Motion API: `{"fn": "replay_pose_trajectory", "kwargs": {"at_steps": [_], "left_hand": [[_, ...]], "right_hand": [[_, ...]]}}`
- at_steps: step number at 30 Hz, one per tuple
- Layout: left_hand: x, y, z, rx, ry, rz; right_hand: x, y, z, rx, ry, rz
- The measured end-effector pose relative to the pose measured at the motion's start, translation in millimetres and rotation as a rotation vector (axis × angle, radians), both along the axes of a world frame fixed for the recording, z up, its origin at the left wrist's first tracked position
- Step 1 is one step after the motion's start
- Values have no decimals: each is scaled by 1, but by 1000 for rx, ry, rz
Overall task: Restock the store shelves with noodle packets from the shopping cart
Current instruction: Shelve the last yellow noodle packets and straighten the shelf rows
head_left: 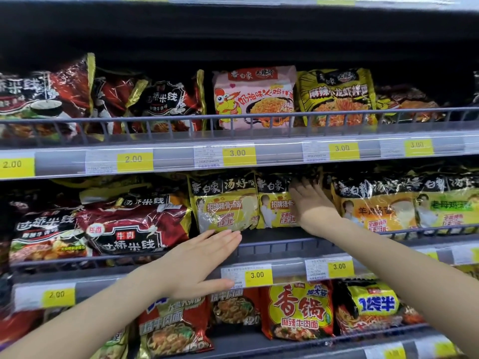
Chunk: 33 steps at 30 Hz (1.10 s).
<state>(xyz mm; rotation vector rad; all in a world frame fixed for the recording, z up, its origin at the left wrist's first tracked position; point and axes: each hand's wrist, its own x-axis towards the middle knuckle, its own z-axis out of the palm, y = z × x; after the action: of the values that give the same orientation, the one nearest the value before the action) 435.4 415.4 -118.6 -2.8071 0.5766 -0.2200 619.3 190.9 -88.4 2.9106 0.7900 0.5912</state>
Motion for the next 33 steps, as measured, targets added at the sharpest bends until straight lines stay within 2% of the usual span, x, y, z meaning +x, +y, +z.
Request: {"fn": "replay_pose_trajectory", "kwargs": {"at_steps": [4, 8, 15, 25, 33], "left_hand": [[-3, -5, 1, 48, 11, 52], [-9, -14, 9, 47, 96, 117], [-26, -33, 45, -38, 208, 153], [-73, -46, 85, -142, 161, 173], [-148, -37, 105, -241, 129, 394]], "right_hand": [[-23, -19, -6, -40, 74, 113], [-48, -39, 4, -88, 125, 159], [-103, -72, 37, -119, 376, 223], [-146, -94, 59, -107, 390, 316], [-166, -79, 74, -89, 388, 455]]}}
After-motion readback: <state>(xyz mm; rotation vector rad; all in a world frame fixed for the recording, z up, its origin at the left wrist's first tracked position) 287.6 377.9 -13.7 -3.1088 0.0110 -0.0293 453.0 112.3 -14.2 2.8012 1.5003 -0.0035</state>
